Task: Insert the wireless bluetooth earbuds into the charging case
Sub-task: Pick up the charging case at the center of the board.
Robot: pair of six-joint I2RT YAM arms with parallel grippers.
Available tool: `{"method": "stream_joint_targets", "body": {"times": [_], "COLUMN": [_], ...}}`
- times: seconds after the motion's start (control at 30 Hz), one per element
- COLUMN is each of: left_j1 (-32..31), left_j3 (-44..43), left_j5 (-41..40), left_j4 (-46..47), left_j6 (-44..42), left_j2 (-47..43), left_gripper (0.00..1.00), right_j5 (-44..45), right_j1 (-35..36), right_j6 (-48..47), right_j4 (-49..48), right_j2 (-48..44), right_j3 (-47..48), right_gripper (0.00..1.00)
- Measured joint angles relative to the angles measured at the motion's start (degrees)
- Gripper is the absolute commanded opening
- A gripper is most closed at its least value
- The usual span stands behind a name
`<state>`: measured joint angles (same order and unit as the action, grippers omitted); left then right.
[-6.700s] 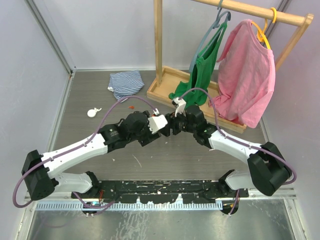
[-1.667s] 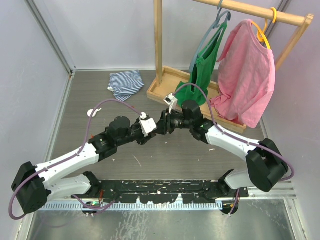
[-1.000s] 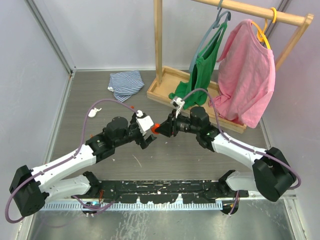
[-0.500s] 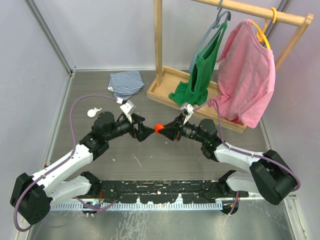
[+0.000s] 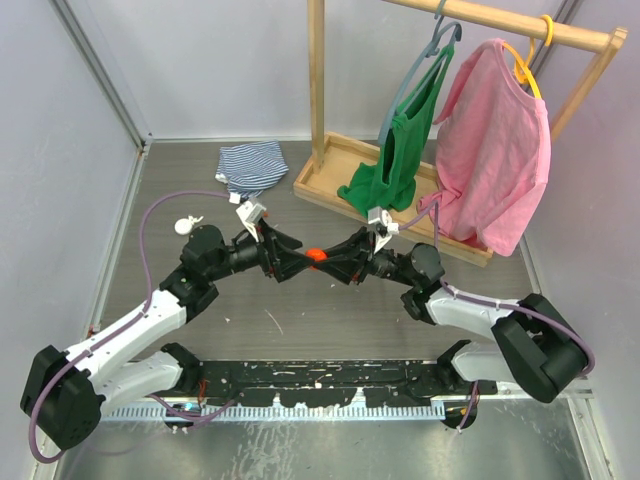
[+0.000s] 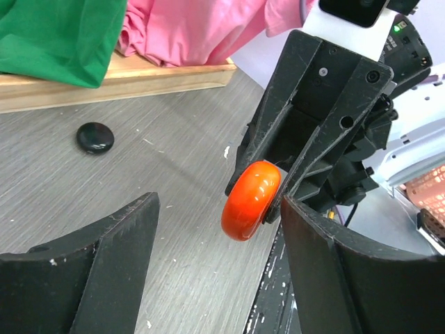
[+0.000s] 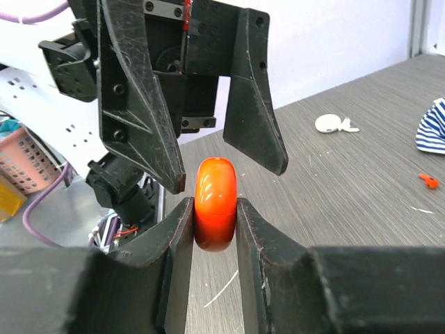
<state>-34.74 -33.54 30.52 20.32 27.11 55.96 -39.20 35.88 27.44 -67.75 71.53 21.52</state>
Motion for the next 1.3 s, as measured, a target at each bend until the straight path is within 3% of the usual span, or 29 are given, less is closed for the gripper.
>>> {"method": "stream_joint_targets", "body": {"times": [0.37, 0.73, 0.83, 1.03, 1.3], "left_j1": [0.0, 0.0, 0.0, 0.3, 0.3], "left_j3": [0.0, 0.0, 0.0, 0.0, 0.0], "left_j5": [6.6, 11.3, 11.9, 13.3, 13.4], "left_j4": [3.6, 4.4, 4.4, 4.3, 0.2], "left_j6": [2.3, 2.5, 2.5, 1.8, -2.2], "left_j2": [0.1, 0.4, 0.7, 0.7, -2.4], "left_gripper": [0.48, 0.4, 0.27, 0.08, 0.05], "right_j5": [-5.0, -6.4, -6.7, -8.5, -10.4], "right_j1": [0.0, 0.0, 0.0, 0.0, 0.0], "right_j6": [3.1, 4.2, 4.5, 4.8, 4.5], "right_j4": [-6.2, -7.8, -7.7, -8.1, -7.8], "right_j2": [2.4, 3.0, 3.2, 3.4, 3.4], "right_j3": [0.0, 0.1, 0.2, 0.3, 0.9], "right_gripper": [0.04, 0.05, 0.07, 0.23, 0.47]}}
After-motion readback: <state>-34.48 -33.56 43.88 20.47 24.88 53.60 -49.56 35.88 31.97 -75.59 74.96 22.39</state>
